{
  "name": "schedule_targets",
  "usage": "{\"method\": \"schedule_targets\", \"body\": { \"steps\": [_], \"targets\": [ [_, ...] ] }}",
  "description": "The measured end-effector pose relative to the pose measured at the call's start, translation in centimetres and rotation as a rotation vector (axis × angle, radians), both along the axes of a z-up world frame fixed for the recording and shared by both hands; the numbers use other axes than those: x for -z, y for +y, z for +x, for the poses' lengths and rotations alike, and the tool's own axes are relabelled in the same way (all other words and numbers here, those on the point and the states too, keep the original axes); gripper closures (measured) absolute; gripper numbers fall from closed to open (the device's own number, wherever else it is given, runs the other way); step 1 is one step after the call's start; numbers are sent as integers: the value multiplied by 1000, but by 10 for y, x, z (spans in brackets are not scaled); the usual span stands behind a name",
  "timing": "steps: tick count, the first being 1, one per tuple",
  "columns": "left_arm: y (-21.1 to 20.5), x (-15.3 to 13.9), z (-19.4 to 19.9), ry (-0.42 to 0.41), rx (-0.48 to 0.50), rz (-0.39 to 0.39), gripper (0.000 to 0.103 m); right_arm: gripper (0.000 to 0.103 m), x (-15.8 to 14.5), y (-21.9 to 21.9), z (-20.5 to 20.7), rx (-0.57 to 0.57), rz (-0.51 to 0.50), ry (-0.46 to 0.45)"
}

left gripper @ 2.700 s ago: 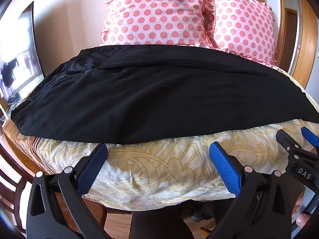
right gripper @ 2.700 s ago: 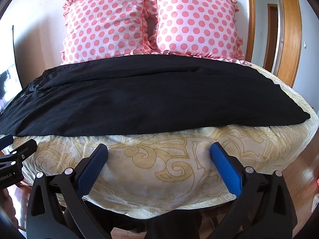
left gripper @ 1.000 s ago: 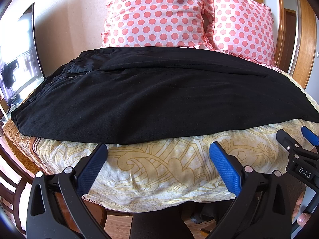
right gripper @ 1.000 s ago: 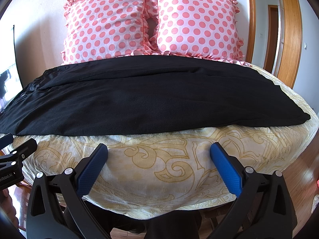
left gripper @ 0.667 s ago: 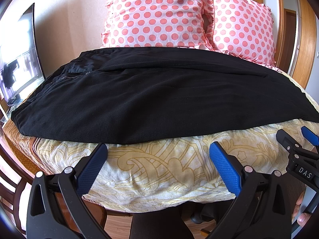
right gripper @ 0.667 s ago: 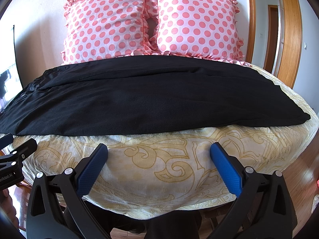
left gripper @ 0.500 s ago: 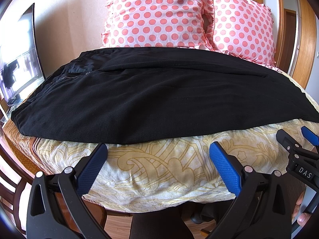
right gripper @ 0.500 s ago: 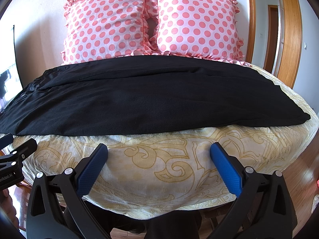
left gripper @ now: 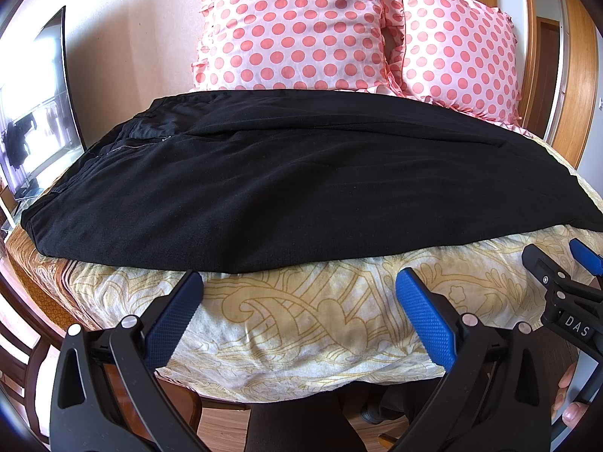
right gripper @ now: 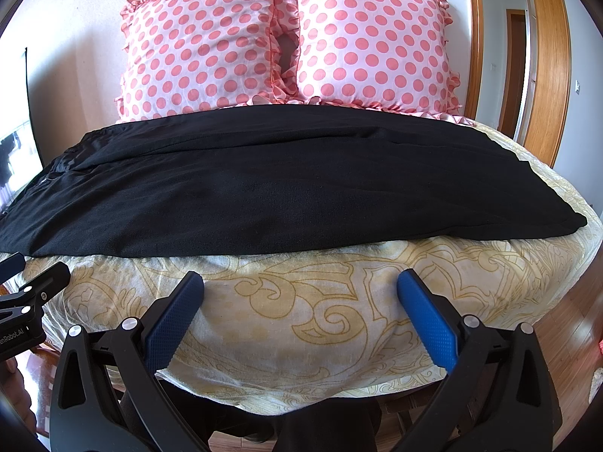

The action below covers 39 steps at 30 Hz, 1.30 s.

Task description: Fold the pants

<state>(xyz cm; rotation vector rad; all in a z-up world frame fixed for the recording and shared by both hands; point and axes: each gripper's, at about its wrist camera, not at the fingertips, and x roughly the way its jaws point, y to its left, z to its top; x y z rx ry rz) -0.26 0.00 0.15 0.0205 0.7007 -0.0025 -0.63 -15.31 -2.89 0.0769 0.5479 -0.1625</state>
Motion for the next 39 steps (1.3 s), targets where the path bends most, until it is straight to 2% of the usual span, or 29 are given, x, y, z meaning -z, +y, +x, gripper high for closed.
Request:
{"method": "schedule_targets", "body": {
  "steps": [16, 21, 23, 26, 29, 32, 35, 39],
  "targets": [
    [-2, -10, 8, 32, 9, 0, 2, 1, -7, -5, 1, 0, 2, 2],
    [3, -13, 12, 54, 17, 0, 2, 1, -18, -16, 3, -84, 23, 50],
    [7, -23, 8, 14, 27, -10, 2, 1, -34, -31, 3, -84, 42, 18],
    [15, -47, 13, -75, 21, -30, 2, 1, -69, -64, 14, -20, 18, -57],
    [24, -65, 31, -171, -18, -63, 2, 1, -103, -107, 48, 82, 24, -89],
    [27, -73, 51, -249, -41, -72, 2, 1, -124, -152, 97, 198, 56, -68],
    [25, -79, 74, -268, -48, -62, 2, 1, -129, -201, 161, 310, 88, 3],
    [18, -86, 111, -233, -51, -14, 2, 1, -119, -249, 236, 448, 82, 119]
  ]
}}
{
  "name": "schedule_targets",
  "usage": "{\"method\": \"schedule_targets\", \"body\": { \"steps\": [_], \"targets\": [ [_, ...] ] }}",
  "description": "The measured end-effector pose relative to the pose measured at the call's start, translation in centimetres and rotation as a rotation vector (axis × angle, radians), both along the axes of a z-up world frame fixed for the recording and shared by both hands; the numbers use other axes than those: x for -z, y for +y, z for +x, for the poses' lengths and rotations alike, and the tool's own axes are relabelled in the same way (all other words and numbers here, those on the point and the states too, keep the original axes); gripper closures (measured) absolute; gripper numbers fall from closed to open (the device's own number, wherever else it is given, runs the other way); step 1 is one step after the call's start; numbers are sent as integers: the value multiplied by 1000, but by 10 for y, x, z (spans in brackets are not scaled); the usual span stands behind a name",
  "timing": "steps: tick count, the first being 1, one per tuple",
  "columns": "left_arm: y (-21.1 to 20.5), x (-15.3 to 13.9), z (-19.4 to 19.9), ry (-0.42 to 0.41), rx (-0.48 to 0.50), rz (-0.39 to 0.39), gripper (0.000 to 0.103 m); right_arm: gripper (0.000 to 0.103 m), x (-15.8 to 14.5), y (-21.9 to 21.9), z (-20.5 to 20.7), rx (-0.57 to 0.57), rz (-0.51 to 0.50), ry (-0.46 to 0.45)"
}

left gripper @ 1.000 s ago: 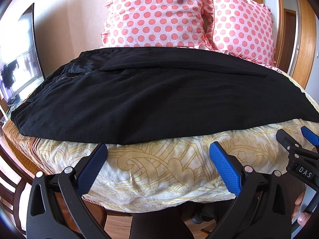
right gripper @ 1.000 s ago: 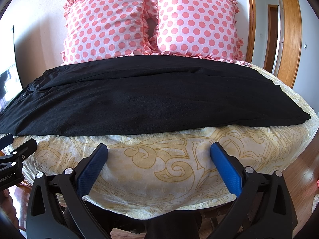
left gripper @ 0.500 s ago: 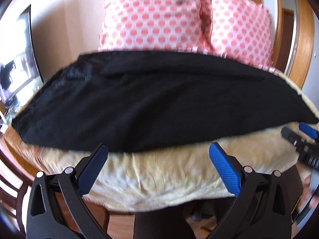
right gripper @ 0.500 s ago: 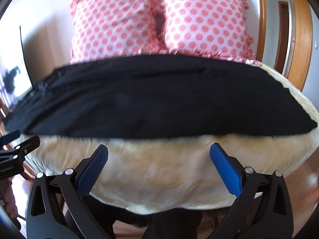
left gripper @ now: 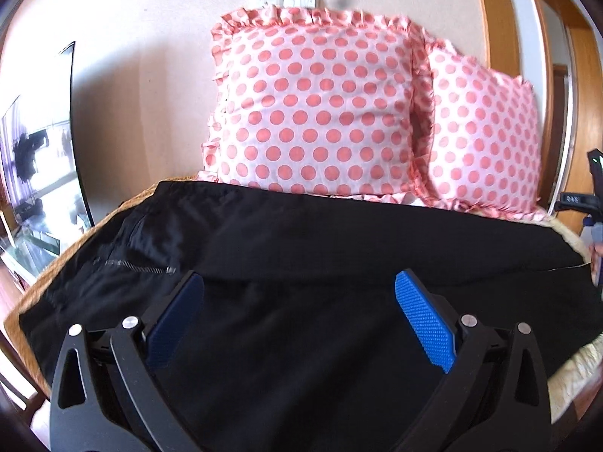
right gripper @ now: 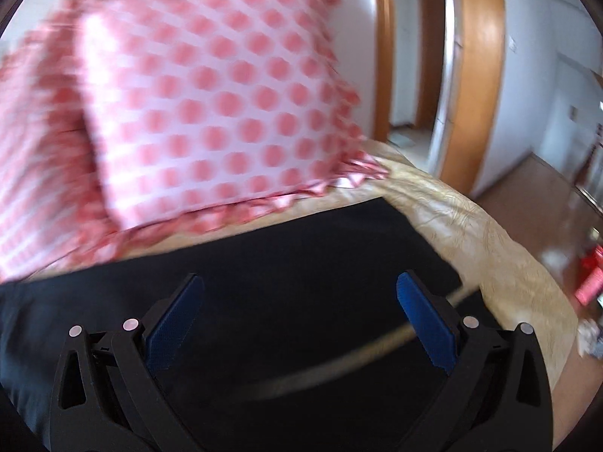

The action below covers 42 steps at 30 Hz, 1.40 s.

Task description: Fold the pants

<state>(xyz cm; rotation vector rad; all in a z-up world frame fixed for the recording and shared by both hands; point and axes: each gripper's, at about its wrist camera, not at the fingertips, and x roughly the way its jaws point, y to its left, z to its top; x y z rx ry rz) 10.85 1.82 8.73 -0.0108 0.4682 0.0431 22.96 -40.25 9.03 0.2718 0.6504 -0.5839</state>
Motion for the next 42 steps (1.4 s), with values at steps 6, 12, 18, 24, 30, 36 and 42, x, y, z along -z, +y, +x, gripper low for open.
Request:
{"method": "schedule_targets", "body": {
  "steps": [6, 12, 18, 24, 30, 36, 42],
  "targets": [
    [-4, -1, 36, 27, 15, 15, 2, 24, 25, -64, 81, 187, 7, 102],
    [-8, 9, 47, 38, 1, 80, 2, 45, 57, -100, 103, 327, 117, 154],
    [-10, 20, 56, 76, 13, 82, 2, 45, 71, -106, 108, 337, 104, 186],
    [-7, 17, 48, 85, -15, 64, 2, 43, 77, -111, 113, 327, 81, 184],
    [15, 9, 24, 53, -119, 37, 2, 44, 78, -106, 110, 298, 68, 165],
    [41, 13, 19, 88, -178, -39, 2, 84, 76, -110, 94, 261, 100, 111],
    [42, 13, 16, 97, -173, -49, 2, 96, 72, -109, 73, 211, 152, 29]
  ]
}}
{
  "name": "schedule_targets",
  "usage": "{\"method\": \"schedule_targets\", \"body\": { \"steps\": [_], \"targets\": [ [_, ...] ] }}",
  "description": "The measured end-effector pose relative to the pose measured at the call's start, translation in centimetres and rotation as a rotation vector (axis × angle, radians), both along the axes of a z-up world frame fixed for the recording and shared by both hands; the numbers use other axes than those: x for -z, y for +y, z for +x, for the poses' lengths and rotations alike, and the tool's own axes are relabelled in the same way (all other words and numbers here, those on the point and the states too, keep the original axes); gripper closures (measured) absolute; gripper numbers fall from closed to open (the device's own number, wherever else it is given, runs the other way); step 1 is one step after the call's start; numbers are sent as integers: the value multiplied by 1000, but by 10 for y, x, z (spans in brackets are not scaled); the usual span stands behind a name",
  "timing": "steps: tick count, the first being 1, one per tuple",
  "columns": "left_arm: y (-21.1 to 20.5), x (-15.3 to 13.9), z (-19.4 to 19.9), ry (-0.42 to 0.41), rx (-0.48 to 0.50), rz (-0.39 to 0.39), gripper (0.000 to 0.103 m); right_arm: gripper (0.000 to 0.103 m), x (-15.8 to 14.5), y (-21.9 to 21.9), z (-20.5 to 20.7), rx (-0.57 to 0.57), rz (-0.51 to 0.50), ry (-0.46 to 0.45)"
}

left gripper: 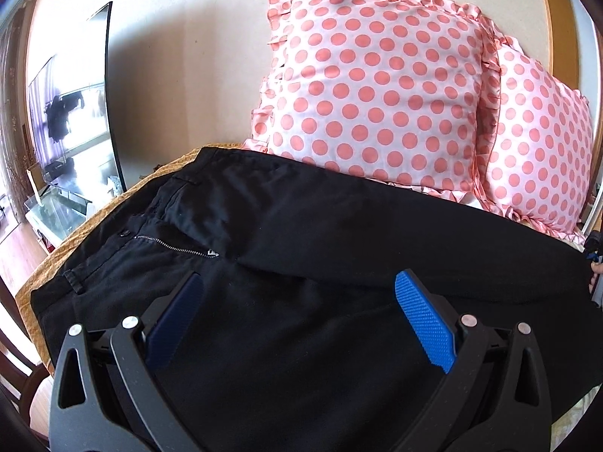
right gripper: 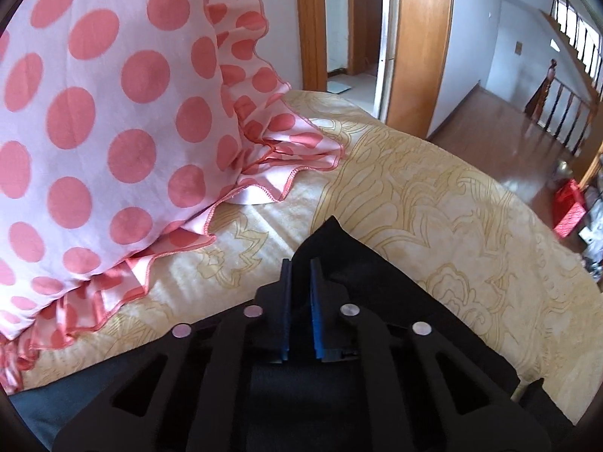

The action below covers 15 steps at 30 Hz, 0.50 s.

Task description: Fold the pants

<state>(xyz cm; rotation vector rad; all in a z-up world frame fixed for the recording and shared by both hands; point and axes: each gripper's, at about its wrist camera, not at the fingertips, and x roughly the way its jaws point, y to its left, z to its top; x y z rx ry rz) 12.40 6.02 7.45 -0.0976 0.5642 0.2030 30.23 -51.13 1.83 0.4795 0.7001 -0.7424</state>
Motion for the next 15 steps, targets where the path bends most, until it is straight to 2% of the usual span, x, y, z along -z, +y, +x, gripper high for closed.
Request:
{"method": "schedule_targets", "body": {
  "steps": [7, 15],
  "targets": [
    [0, 3, -3, 7, 37, 0, 2, 99, -16, 19, -53, -61, 13, -135],
    [-6, 0, -6, -9, 86, -22, 2, 99, -29, 50, -142, -140, 35, -286]
  ]
}}
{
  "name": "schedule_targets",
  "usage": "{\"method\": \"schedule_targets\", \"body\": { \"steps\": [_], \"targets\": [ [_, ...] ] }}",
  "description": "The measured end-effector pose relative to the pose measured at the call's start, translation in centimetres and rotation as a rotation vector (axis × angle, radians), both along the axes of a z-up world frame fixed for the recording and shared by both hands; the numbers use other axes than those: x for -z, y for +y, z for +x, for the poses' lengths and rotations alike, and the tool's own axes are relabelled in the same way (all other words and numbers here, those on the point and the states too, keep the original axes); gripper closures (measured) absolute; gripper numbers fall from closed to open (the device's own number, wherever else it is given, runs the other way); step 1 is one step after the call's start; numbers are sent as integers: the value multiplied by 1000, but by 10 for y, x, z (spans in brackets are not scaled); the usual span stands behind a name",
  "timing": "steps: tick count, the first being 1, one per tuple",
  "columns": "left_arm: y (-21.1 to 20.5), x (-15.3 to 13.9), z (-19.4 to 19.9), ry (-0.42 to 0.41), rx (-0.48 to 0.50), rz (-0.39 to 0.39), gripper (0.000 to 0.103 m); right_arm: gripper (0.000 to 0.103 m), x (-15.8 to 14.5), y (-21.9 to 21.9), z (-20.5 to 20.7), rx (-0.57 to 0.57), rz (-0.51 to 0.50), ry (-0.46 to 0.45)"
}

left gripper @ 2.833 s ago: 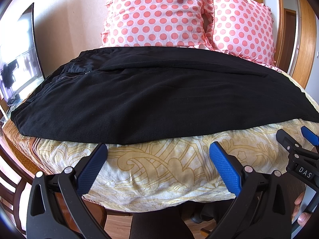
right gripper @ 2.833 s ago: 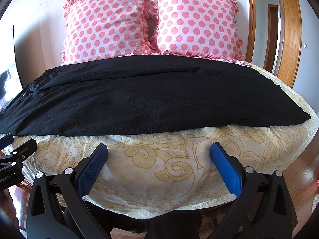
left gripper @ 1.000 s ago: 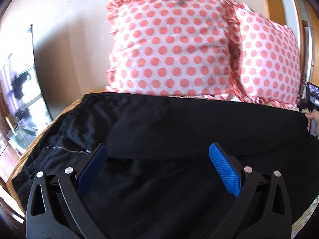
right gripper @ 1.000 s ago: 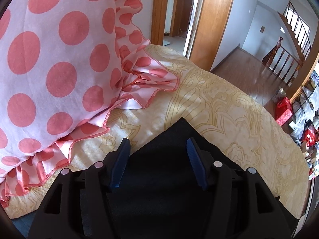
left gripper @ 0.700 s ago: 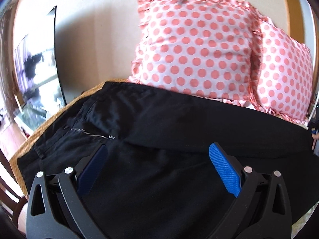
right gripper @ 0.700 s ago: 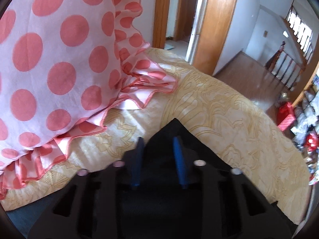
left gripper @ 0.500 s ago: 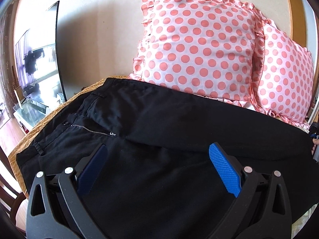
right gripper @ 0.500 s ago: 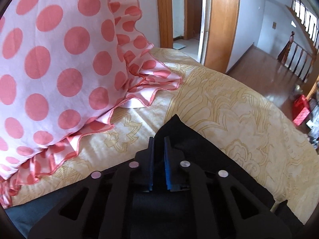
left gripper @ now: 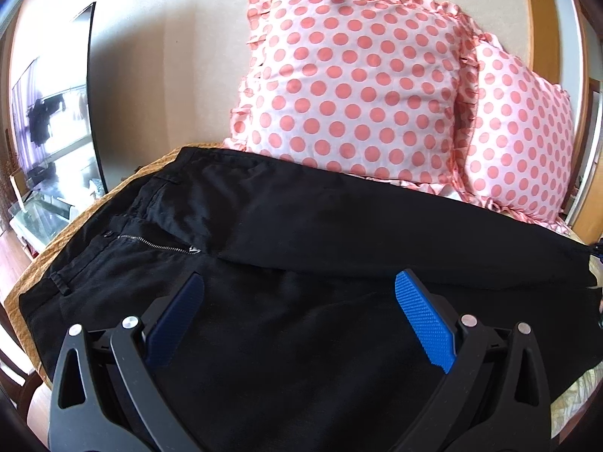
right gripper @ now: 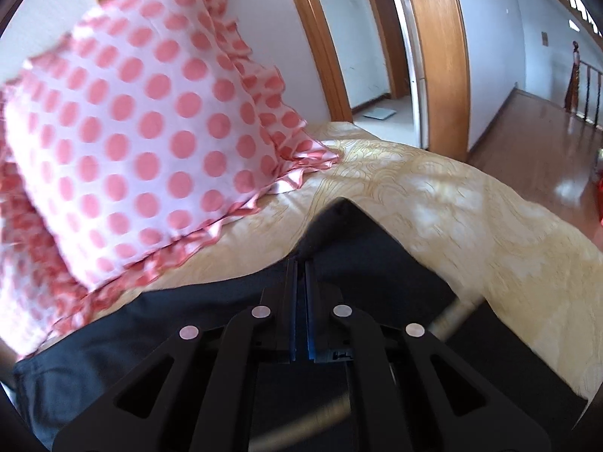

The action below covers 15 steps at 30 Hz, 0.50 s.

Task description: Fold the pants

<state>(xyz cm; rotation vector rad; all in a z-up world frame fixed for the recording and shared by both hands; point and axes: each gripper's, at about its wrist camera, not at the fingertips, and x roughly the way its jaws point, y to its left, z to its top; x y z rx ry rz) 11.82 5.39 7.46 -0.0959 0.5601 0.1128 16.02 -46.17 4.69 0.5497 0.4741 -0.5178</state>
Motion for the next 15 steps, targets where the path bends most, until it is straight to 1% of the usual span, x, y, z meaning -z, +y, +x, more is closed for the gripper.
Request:
{"method": "schedule_targets", "body": {
  "steps": [2, 4, 8, 11, 13, 15],
  "targets": [
    [-4, -1, -2, -6, 9, 7, 2, 99, 1, 9, -29, -19, 38, -44],
    [-6, -2, -3, -10, 18, 5, 2, 99, 3, 16, -51, -22, 53, -79],
    [-10, -1, -4, -13, 36, -9, 2, 99, 19, 28, -109, 6, 97, -113],
    [-14, -1, -4, -12, 48, -5, 2, 99, 37, 25, -132, 29, 154, -92],
    [-17, -1, -3, -11, 59, -3, 2, 99, 43, 20, -137, 37, 187, -96],
    [-21, -1, -2, -5, 70, -3, 2, 98, 45, 11, -134, 16, 275, -131]
  ]
}}
